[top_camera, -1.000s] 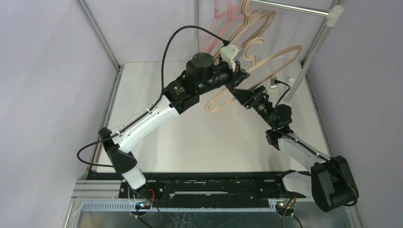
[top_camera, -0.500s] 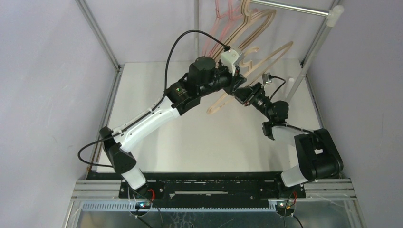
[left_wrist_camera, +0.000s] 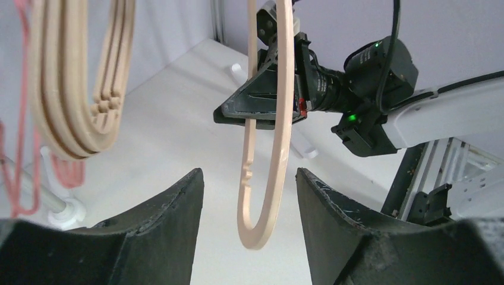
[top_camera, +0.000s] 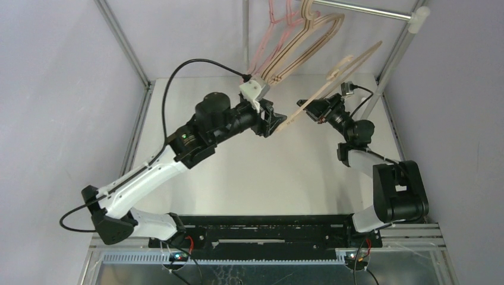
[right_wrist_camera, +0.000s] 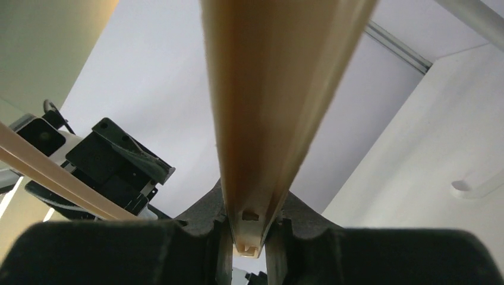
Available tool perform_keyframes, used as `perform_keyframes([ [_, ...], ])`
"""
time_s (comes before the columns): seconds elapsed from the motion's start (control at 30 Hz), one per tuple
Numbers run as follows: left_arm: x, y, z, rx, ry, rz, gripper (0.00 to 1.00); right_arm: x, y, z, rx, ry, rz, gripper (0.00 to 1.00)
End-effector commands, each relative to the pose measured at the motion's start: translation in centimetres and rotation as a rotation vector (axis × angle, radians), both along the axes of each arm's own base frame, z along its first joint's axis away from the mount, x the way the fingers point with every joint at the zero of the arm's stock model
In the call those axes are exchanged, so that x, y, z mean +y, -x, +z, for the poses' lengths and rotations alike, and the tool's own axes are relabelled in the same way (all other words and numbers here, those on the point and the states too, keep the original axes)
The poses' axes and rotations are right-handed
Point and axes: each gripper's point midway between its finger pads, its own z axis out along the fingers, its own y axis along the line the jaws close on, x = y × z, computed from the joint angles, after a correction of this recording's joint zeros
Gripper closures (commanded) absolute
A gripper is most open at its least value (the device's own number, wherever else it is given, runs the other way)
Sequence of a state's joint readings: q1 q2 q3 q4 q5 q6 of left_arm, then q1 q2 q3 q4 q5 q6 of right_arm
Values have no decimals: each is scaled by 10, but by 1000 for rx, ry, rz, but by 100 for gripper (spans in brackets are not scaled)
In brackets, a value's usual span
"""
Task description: Organize the hangers
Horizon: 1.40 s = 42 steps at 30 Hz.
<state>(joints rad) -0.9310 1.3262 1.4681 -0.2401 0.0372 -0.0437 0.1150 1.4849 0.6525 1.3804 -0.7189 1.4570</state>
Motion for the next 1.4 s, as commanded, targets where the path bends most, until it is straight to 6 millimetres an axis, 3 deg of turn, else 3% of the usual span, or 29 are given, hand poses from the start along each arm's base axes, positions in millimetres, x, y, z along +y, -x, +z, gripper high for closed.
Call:
perform_keyframes([
  [0.0, 16, 2, 25, -74, 55, 39, 38, -5, 7, 34, -91, -32, 33, 100],
  [0.2, 22, 4, 20, -71, 47, 47, 38, -7, -12, 50, -62, -54, 65, 100],
  [0.37, 26, 6, 19, -75, 47, 52, 38, -16, -42, 60, -16, -76, 41, 100],
  [0.73, 33, 13, 11, -60, 50, 49, 38, -54, -113, 98, 47, -126, -2, 100],
  [0.9, 38, 9, -4, -41, 25, 80, 37, -70, -148, 91, 107, -154, -17, 100],
  [1.03, 41, 8, -12, -32, 3, 93, 37, -78, -170, 73, 157, -183, -21, 100],
  [1.3, 48, 9, -26, -12, -15, 120, 34, -90, -179, 42, 220, -191, -36, 100],
  [1.37, 49, 7, -29, -8, -20, 128, 32, -91, -177, 37, 231, -187, -31, 93],
])
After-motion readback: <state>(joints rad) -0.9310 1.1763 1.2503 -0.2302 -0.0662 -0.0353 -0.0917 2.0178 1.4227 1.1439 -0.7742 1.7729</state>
